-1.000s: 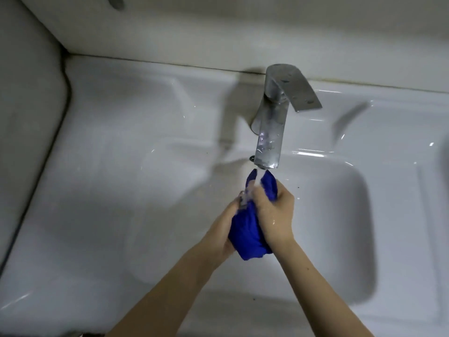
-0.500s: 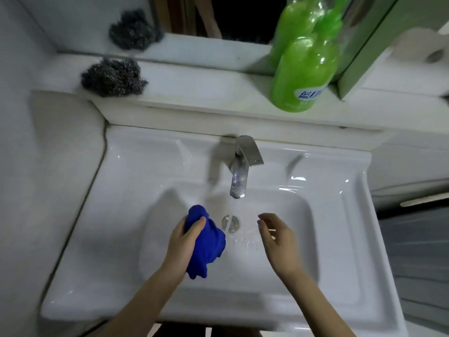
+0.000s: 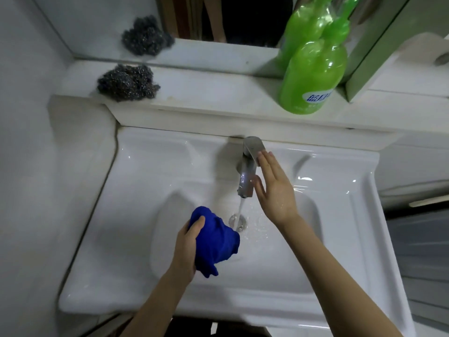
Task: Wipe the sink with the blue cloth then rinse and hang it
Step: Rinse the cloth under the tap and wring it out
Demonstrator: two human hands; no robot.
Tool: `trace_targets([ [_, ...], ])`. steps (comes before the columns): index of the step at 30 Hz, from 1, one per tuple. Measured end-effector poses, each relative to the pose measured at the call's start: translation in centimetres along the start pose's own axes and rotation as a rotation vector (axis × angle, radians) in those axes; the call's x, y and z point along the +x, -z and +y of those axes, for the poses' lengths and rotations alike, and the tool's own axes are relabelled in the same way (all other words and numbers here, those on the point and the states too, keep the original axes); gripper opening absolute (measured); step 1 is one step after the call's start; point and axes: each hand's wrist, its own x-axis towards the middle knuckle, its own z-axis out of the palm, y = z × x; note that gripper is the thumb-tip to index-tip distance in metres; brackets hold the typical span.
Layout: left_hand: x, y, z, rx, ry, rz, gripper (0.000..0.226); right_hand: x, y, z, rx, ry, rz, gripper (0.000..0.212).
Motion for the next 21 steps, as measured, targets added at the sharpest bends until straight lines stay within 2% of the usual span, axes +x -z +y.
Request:
trace_targets([
  [5,0.5,0.5,-0.4,-0.024,0.012,0.01,0.027,-1.1,-1.1,0.9,-0.019,0.033,0.053,0.05],
  [10,-0.2,0.1,0.5,-0.05,0.044,0.006,0.032,-2.5,-0.7,0.5,0.036,-0.005,-0.04,0.059],
  [12,-1.1,-0.2,1.5,-0.05,0.063,-0.019,0.034,-3.3,0.1,-0.2,0.197,-0.165,0.018,0.052],
  [15,-2.9,-0.6,3.5,-0.086,0.102,-0.116,0.047,-6.0,1.1,-2.2,0.503,-0.579,0.164,0.026],
  [16,-3.5,-0.8,4.2,-0.113,0.115,-0.161,0.052,-6.9,1.2,-2.7,0.626,-0.737,0.133,0.017],
  [17,-4.1,-1.0,4.9,-0.144,0.123,-0.212,0.056,-7.4,1.2,-3.2,0.758,-0.867,0.037,0.021],
  [19,-4.9,-1.3,6.0,-0.188,0.125,-0.308,0.062,-7.7,1.1,-4.3,0.967,-1.003,-0.255,0.041],
  [21,-5.3,-1.7,6.7,-0.199,0.111,-0.362,0.067,-7.4,1.4,-5.8,1.247,-1.083,-0.369,0.039],
])
